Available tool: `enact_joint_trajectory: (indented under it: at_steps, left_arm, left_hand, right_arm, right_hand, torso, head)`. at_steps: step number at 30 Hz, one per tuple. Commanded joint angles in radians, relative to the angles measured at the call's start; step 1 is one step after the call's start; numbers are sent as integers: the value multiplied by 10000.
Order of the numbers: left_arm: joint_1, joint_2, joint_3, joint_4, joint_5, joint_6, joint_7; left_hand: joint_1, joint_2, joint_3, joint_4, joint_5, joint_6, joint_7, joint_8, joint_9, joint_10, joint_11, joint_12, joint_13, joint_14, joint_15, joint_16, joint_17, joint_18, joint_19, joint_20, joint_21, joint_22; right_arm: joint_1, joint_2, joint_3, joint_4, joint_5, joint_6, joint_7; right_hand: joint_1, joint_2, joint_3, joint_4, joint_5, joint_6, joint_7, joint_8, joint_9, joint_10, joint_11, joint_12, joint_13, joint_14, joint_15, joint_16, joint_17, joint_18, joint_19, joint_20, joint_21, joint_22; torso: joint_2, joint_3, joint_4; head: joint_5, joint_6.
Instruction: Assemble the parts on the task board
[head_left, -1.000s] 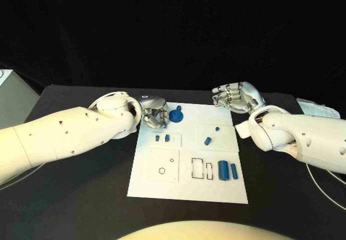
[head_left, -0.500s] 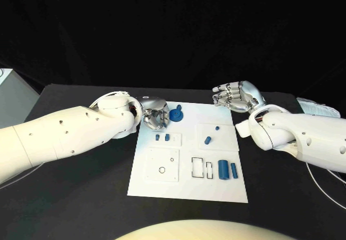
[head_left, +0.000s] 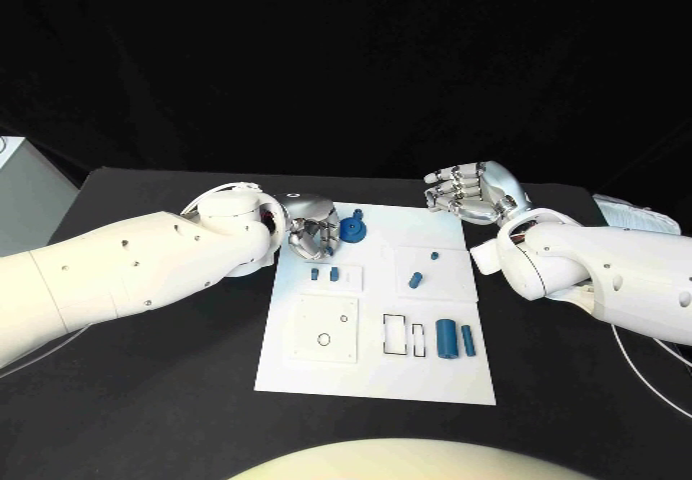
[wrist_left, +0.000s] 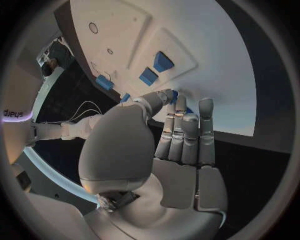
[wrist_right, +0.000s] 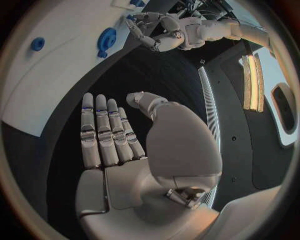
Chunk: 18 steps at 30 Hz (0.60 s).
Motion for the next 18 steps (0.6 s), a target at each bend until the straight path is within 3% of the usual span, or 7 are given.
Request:
enact_joint_trajectory:
  at_steps: [1, 18]
  left_arm:
    - [-13, 58, -9, 6, -25, 168, 25]
    - [-26, 84, -90, 36, -151, 449, -20]
  left_hand:
    - [-103, -14, -73, -12, -10, 79, -3, -39, 9, 67, -25, -38, 7, -47, 23, -4, -20, 132, 13, 11, -70, -11]
    - [-7, -1, -288, -99, -66, 482, -144, 21, 173, 518, -221, 129, 329, 102, -108, 171, 309, 143, 27, -31, -187, -64]
  right_arm:
    - [-5, 4, 2, 8, -42, 160, 107]
    - [-5, -9, 2, 8, -40, 177, 96]
  right_hand:
    - [-23, 95, 12, -26, 59, 64, 80, -59, -13, 54, 0, -56, -6, -2, 38, -38, -10, 40, 46, -4, 37, -10]
    - [-31, 99, 23, -38, 60, 70, 79, -66, -15, 59, 0, -64, -6, 2, 37, -36, -24, 39, 52, -6, 40, -34]
  torso:
    - [3, 1, -7]
    - [-2, 2, -2]
  head:
    - [-11, -9]
    - [-38, -65]
